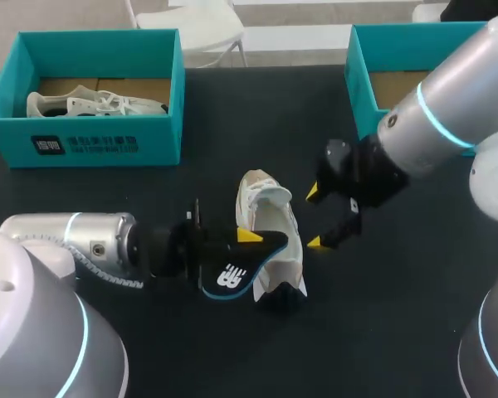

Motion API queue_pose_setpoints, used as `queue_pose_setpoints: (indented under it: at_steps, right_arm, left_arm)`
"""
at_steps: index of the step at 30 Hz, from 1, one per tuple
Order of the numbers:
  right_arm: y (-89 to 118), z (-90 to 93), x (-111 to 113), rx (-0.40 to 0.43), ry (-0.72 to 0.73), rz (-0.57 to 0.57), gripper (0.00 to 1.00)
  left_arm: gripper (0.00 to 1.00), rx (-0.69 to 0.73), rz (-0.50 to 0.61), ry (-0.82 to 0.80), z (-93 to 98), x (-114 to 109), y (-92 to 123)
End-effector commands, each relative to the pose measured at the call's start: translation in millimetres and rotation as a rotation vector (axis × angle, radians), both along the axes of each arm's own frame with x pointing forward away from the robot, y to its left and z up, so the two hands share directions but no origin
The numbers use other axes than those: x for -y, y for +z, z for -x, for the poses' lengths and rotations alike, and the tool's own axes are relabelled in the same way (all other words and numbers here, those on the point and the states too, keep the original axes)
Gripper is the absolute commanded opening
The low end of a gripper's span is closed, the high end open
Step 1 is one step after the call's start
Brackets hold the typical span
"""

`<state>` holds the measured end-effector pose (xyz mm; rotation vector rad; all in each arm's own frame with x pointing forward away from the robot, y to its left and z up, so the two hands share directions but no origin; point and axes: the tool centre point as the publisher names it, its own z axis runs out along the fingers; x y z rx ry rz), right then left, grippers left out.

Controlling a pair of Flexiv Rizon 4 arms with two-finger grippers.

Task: Take the shoe out of the shoebox, open the shoe tongue, remove and reinsert the insole, then place the shoe into the shoebox

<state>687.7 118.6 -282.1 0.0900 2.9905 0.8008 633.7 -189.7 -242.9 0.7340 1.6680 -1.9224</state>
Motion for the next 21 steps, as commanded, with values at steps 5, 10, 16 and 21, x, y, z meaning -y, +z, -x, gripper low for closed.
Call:
queue_pose_setpoints:
  at_steps: [5, 10, 16, 21]
  right_arm:
    - [-13.1, 2.3, -2.9, 0.097, -0.006, 0.051, 1.00]
    - [-19.1, -6.0, 2.6, 0.127, 0.019, 0.088, 1.00]
    - [-34.2, -19.0, 6.4, 0.161, 0.067, 0.064, 1.00]
    - [-42.6, -25.8, 5.8, 0.140, 0.104, 0.056, 1.00]
  left_arm:
    - [0.00, 0.018, 0.009, 0.007, 3.2, 6.1, -2.0]
    - [0.00, 0.024, 0.008, 0.007, 4.6, 6.4, -2.2]
    - [0.00, 0.024, 0.001, 0.017, 3.4, 3.6, -2.8]
    - [0.00, 0.027, 0.001, 0.025, 2.2, 3.0, -0.6]
